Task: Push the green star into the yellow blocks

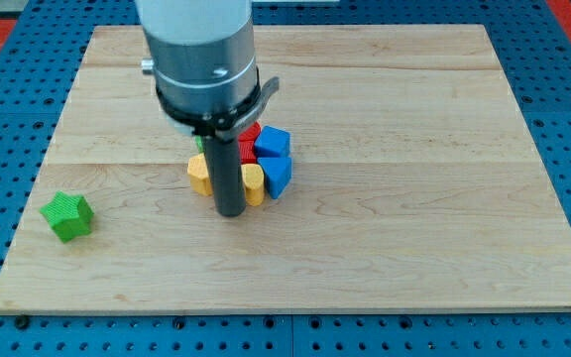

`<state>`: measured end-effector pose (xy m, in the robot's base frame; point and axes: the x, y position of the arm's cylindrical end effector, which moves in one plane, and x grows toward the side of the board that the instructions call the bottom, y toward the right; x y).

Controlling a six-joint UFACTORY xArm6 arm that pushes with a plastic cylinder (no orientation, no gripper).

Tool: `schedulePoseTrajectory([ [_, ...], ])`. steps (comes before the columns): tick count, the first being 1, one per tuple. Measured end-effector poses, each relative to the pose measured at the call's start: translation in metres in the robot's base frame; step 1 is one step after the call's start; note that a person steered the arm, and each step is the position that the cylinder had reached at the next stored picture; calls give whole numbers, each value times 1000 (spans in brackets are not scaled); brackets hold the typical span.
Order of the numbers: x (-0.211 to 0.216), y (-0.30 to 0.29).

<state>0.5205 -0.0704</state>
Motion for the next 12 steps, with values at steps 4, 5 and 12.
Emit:
schedulePoseTrajectory([
  [4, -1, -209],
  [5, -13, -158],
  [12, 38, -27],
])
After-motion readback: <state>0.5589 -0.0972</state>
